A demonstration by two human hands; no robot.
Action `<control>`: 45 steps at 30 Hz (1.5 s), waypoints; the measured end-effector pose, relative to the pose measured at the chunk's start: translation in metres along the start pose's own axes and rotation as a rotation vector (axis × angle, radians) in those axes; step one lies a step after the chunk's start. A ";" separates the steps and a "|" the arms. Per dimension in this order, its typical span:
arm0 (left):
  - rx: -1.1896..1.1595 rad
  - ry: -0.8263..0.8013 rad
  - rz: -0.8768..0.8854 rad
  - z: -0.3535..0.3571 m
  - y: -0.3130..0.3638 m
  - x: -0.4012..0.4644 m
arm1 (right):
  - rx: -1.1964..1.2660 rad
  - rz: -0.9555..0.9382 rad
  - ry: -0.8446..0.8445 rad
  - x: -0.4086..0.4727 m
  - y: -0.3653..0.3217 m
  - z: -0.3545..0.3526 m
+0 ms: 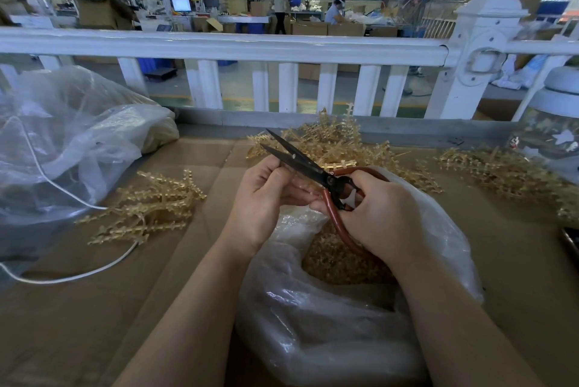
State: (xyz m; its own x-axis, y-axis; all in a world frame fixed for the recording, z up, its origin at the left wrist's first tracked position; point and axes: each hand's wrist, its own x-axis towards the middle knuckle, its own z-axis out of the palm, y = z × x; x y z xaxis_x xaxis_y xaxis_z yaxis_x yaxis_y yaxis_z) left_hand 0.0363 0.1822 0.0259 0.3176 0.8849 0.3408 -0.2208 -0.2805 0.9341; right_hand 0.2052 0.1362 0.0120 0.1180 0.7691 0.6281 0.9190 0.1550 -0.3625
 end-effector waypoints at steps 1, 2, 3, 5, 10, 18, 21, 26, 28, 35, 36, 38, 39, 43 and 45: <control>0.007 0.004 0.000 -0.001 0.000 0.000 | 0.008 -0.005 0.005 0.000 0.000 0.000; 0.013 0.012 0.000 -0.001 -0.001 0.000 | 0.014 -0.010 0.012 -0.001 0.000 0.000; 0.019 0.023 0.001 -0.002 -0.002 0.000 | 0.019 -0.015 0.020 -0.001 0.000 0.001; 0.029 0.034 0.000 -0.003 -0.003 0.000 | 0.029 -0.021 0.030 -0.001 0.000 0.002; 0.040 0.048 -0.011 -0.002 -0.001 0.000 | 0.082 -0.015 0.022 -0.001 0.000 0.004; 0.008 0.099 -0.023 -0.004 -0.002 0.001 | 0.145 0.036 -0.020 -0.002 0.001 0.005; -0.070 0.165 -0.049 -0.008 -0.004 0.004 | 0.361 0.149 -0.077 0.002 -0.001 0.004; -0.107 0.084 -0.065 -0.006 -0.009 0.005 | 0.639 0.345 -0.197 0.007 -0.008 0.000; -0.106 0.053 -0.075 -0.004 -0.009 0.004 | 0.723 0.382 -0.207 0.008 -0.007 -0.001; 0.036 -0.069 -0.177 -0.009 -0.003 0.001 | 0.835 0.458 -0.091 0.012 -0.007 -0.007; 0.052 -0.099 -0.212 -0.008 -0.001 0.000 | 0.848 0.466 -0.074 0.012 -0.007 -0.008; 0.081 -0.166 -0.278 -0.008 0.001 -0.001 | 0.871 0.475 -0.052 0.012 -0.008 -0.010; 0.087 -0.198 -0.308 -0.008 0.001 -0.002 | 0.881 0.477 -0.051 0.012 -0.009 -0.010; -0.004 -0.275 -0.391 -0.010 0.004 -0.001 | 0.913 0.489 -0.068 0.012 -0.013 -0.015; -0.071 -0.296 -0.409 -0.011 0.006 -0.002 | 0.946 0.483 -0.074 0.012 -0.013 -0.017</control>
State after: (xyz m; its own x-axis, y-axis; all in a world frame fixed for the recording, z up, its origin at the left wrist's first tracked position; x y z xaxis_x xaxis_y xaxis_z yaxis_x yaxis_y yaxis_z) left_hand 0.0241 0.1833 0.0294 0.6368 0.7706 -0.0265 -0.0827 0.1024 0.9913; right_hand 0.2010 0.1330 0.0357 0.3395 0.9086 0.2431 0.1108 0.2180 -0.9696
